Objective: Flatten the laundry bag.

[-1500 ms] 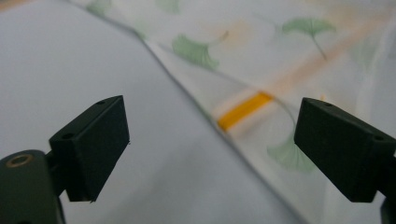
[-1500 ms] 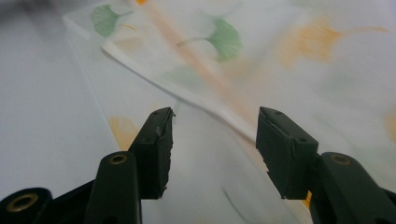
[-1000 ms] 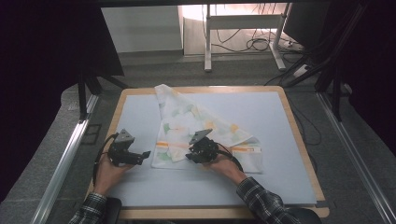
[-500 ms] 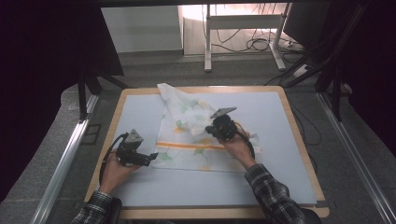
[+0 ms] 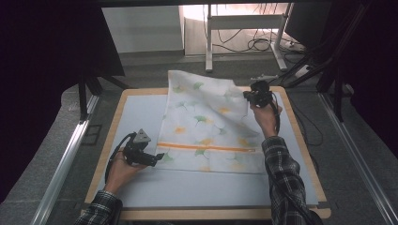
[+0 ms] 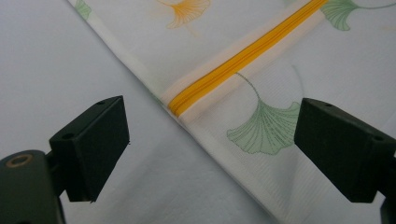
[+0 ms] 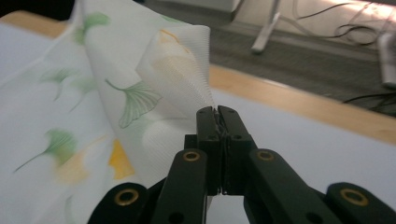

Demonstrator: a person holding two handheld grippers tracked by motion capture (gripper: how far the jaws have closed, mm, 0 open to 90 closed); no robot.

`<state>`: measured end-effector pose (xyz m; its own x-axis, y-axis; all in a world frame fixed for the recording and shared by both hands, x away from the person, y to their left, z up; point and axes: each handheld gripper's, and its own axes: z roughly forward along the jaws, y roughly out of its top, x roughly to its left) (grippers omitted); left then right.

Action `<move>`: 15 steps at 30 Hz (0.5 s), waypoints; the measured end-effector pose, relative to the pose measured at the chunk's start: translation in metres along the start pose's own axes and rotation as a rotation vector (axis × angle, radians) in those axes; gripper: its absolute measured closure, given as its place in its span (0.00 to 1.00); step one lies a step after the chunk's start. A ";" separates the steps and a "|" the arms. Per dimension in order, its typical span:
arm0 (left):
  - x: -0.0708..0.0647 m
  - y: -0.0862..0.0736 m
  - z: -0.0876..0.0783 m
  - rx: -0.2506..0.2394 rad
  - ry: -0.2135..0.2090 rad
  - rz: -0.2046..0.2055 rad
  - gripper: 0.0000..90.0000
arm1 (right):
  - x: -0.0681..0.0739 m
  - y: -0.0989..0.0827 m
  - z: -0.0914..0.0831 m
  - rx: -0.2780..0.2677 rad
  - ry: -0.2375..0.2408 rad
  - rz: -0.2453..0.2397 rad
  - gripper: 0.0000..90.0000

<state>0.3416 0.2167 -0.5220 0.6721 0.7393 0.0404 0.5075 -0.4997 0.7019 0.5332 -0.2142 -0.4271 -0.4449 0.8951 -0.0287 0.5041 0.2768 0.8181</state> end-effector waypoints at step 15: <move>0.000 0.008 0.006 -0.002 0.013 -0.019 0.20 | 0.003 -0.027 -0.039 0.037 0.070 -0.083 0.63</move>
<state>0.3492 0.2103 -0.5203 0.6551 0.7547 0.0363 0.5190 -0.4844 0.7043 0.4898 -0.2324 -0.4270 -0.5362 0.8424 -0.0540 0.4899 0.3626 0.7928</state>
